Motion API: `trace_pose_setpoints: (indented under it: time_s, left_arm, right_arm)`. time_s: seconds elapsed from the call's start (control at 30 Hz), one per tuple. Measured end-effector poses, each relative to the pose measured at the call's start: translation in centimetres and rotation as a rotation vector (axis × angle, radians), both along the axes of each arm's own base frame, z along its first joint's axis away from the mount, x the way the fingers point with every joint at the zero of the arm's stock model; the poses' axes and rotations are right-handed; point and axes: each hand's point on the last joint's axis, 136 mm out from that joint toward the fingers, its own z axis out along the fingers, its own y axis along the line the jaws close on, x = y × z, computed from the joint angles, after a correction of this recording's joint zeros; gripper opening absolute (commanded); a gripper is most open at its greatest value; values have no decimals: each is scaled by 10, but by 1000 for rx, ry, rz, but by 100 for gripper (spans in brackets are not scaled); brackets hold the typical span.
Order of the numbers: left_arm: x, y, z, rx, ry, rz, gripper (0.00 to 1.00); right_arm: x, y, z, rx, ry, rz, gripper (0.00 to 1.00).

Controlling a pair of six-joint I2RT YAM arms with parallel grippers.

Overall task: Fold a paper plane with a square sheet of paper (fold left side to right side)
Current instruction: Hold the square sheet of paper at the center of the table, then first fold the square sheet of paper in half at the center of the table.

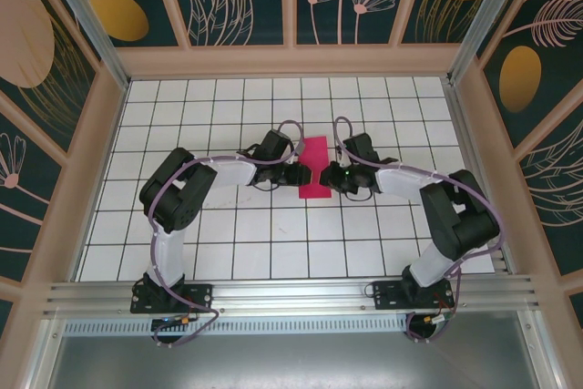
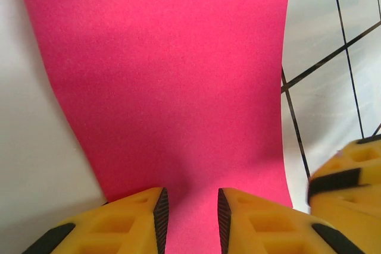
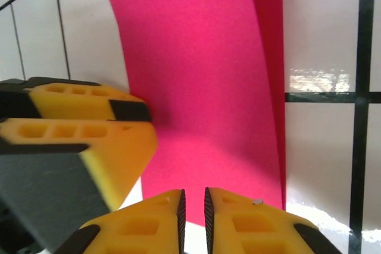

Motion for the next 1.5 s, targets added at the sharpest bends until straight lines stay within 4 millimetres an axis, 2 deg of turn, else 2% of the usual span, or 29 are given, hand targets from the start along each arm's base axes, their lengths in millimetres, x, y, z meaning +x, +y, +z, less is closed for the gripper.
trace_pose_setpoints:
  time_s: [0.2, 0.37, 0.53, 0.63, 0.93, 1.17, 1.5]
  left_arm:
    - [0, -1, 2, 4, 5, -2, 34]
    - [3, -6, 11, -13, 17, 1, 35]
    - [21, -14, 32, -60, -7, 9, 37]
    - [33, -18, 36, -74, -21, 16, 37]
    - [43, -11, 5, -26, 30, 42, 39]
    - [56, -10, 6, -21, 18, 71, 40]
    - [64, -7, 5, -17, 31, 100, 40]
  right_arm:
    - [-1, -3, -26, -34, 50, -10, 19]
    - [1, -3, -27, -41, 49, -6, 19]
    - [1, -4, -28, -53, 49, -3, 19]
    - [1, -4, -28, -62, 48, 2, 19]
    - [2, -4, -29, -74, 53, 15, 19]
    - [2, -4, -30, -92, 60, 32, 20]
    - [3, -3, -31, -104, 53, 50, 19]
